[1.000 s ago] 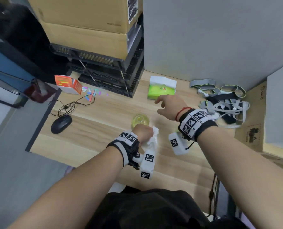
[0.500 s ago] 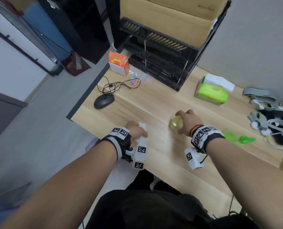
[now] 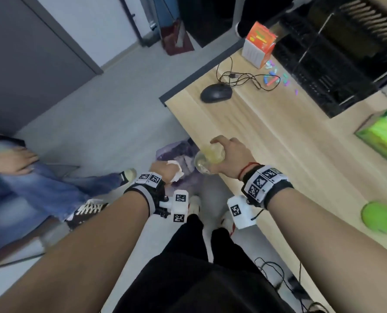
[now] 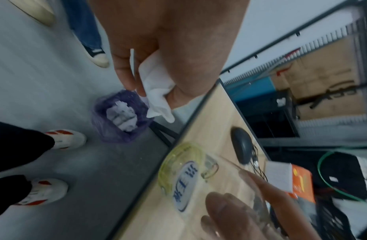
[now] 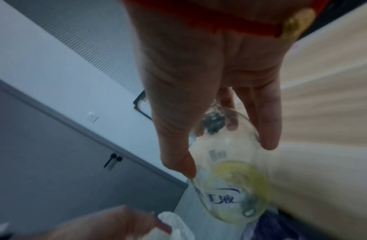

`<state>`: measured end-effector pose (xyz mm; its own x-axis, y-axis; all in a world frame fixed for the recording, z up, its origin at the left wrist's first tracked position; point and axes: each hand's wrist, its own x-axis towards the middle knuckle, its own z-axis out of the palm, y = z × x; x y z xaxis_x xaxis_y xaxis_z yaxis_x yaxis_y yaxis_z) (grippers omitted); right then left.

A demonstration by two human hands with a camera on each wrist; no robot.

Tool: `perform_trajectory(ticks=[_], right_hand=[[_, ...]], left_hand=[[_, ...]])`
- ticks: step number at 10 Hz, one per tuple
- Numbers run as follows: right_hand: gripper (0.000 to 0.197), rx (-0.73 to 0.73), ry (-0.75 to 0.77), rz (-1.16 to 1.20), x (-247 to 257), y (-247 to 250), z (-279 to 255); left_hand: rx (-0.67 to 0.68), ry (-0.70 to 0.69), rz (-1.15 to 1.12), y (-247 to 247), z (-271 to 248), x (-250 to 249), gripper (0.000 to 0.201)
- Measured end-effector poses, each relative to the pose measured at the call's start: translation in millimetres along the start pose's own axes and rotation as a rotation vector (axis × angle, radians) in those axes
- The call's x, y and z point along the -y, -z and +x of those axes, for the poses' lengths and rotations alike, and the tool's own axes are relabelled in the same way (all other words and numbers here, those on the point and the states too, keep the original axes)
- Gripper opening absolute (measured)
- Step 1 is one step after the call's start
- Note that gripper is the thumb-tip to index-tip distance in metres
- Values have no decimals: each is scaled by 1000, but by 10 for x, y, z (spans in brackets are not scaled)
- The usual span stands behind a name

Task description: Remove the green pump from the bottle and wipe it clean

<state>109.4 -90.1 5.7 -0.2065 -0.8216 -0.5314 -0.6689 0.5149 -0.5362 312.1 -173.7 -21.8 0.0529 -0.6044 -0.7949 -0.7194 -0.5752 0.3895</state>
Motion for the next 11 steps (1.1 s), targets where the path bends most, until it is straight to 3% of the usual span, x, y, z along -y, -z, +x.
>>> perform_trajectory(ticks=[1, 3, 5, 6, 7, 8, 9, 11], right_hand=[[72, 107, 55, -32, 330, -473, 136], [70, 172, -17, -122, 445, -1546, 791], [74, 157, -148, -145, 87, -2640, 1767], [77, 138, -200, -119, -253, -3131, 2276], [74, 135, -221, -109, -557, -3488, 2655], [77, 122, -205, -115, -764, -3744, 2909], [79, 121, -203, -106, -868, -3916, 3062], [96, 215, -281, -78, -805, -3779, 2958]], left_hand=[[-51, 27, 22, 299, 209, 316, 28], [15, 12, 126, 466, 1076, 781, 28], [77, 10, 167, -21, 2766, 1416, 46], [95, -8, 101, -303, 3379, 1502, 44], [154, -60, 92, -715, 4080, 1678, 60], [211, -86, 6, -938, 4325, 1683, 73], [166, -62, -143, -1017, 4425, 1678, 69], [99, -16, -195, -873, 4471, 1946, 31]])
